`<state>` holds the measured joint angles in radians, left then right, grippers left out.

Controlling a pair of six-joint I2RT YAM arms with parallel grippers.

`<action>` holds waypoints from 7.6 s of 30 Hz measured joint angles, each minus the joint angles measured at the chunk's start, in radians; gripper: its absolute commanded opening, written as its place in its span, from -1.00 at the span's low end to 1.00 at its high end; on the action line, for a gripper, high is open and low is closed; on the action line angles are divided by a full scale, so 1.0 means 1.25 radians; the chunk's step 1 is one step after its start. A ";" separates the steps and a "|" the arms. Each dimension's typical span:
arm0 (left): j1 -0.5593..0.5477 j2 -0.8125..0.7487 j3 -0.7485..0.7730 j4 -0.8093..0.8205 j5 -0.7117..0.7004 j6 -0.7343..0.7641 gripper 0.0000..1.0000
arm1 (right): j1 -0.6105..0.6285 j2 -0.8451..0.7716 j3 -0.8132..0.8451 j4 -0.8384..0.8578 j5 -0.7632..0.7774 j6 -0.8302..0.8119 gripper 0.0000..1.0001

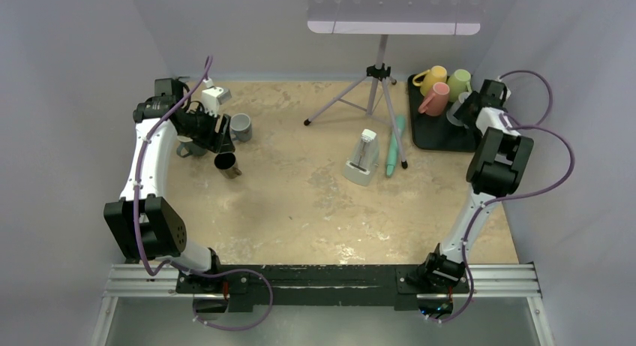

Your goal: Turn the mug right side up

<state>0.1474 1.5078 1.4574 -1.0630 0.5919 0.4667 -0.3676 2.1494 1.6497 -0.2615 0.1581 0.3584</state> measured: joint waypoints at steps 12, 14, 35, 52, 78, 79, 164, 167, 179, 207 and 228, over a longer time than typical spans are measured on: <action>0.000 0.000 0.000 0.000 0.003 0.001 0.33 | 0.009 0.027 0.003 0.013 -0.097 -0.079 0.02; 0.000 0.000 0.000 0.000 0.003 0.002 0.33 | 0.015 0.027 0.003 0.018 -0.109 -0.097 0.03; 0.000 0.015 0.000 -0.002 0.015 0.017 0.33 | 0.064 -0.020 -0.025 0.052 0.030 -0.328 0.28; 0.000 0.028 0.010 -0.008 0.012 0.012 0.34 | 0.063 0.070 0.028 0.097 0.003 -0.468 -0.38; 0.000 0.027 0.102 -0.061 0.053 -0.037 0.38 | 0.063 -0.280 -0.239 0.106 0.004 -0.230 -1.00; -0.002 0.020 0.103 -0.064 0.064 -0.044 0.39 | 0.063 -0.314 -0.265 0.117 0.002 -0.216 -1.00; -0.107 0.526 0.608 -0.192 -0.499 0.038 -1.00 | 0.790 -0.725 -0.353 0.056 -0.265 0.049 0.44; -0.111 0.544 0.627 -0.173 -0.510 0.060 -1.00 | 0.790 -0.725 -0.353 0.046 -0.259 0.044 0.44; -0.111 0.645 0.602 -0.113 -0.527 0.117 -1.00 | 0.790 -0.725 -0.353 0.030 -0.240 0.032 0.45; -0.101 0.655 0.549 -0.005 -0.565 0.150 0.18 | 0.790 -0.722 -0.321 -0.008 -0.224 0.005 0.46; -0.100 0.260 0.466 -0.033 -0.339 -0.023 0.72 | 0.422 -0.754 -0.446 -0.001 0.184 0.042 0.41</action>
<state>0.0223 1.8328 2.0403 -1.1046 0.1684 0.4377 0.1600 1.2072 1.0916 -0.2623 0.3885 0.4114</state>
